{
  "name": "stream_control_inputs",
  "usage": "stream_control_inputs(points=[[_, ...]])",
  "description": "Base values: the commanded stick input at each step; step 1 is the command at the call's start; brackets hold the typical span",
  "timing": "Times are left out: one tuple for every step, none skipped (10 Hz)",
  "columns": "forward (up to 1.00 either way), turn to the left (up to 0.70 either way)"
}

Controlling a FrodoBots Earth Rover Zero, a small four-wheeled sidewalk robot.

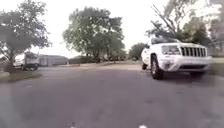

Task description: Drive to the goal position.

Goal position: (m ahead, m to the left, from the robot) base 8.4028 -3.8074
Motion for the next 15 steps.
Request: stream_control_inputs(points=[[1.0,0.0],[1.0,0.0],[1.0,0.0],[1.0,0.0],[1.0,0.0],[1.0,-0.34],[1.0,0.0],[1.0,0.0],[1.0,0.0],[1.0,0.0],[1.0,0.0],[1.0,0.0],[1.0,0.0],[1.0,-0.02],[1.0,-0.3]])
